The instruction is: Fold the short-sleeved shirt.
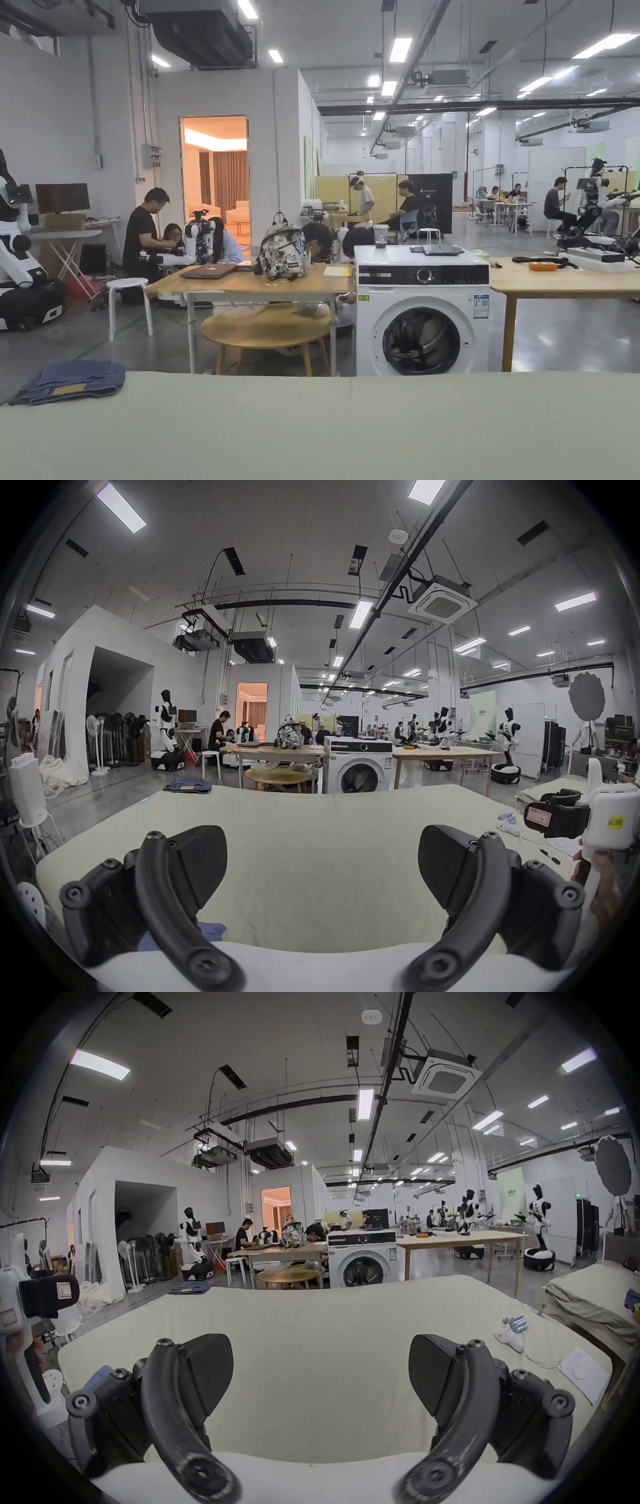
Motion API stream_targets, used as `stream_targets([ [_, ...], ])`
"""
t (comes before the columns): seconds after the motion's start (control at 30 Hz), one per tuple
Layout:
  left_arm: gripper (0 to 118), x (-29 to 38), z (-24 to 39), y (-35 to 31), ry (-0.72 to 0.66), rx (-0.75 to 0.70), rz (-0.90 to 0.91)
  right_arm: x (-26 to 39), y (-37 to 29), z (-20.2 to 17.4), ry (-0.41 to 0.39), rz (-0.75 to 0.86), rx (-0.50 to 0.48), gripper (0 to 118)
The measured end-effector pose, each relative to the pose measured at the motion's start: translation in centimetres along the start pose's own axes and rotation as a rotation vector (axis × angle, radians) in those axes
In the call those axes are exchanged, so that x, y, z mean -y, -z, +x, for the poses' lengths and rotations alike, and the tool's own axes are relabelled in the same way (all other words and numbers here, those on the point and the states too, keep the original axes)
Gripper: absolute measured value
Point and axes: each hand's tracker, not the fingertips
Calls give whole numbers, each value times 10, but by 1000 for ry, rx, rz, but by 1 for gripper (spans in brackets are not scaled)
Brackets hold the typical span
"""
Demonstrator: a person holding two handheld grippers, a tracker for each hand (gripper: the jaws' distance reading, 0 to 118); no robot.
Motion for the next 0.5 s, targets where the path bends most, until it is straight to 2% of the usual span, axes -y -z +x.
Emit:
stream_targets([
  [0.13, 111, -2, -1, 0, -19, -1, 4, -5, 6, 2, 56, -59, 17, 104],
  [0.27, 111, -2, -1, 1, -35, 3, -4, -11, 11, 0, 130, -122, 175, 104],
  [0.4, 111, -1, -1, 1, -36, 10, -12, -13, 13, 6, 164, -145, 150, 104],
  [0.5, 111, -2, 0, 2, -38, 13, -15, -14, 9, 2, 156, -139, 145, 104],
])
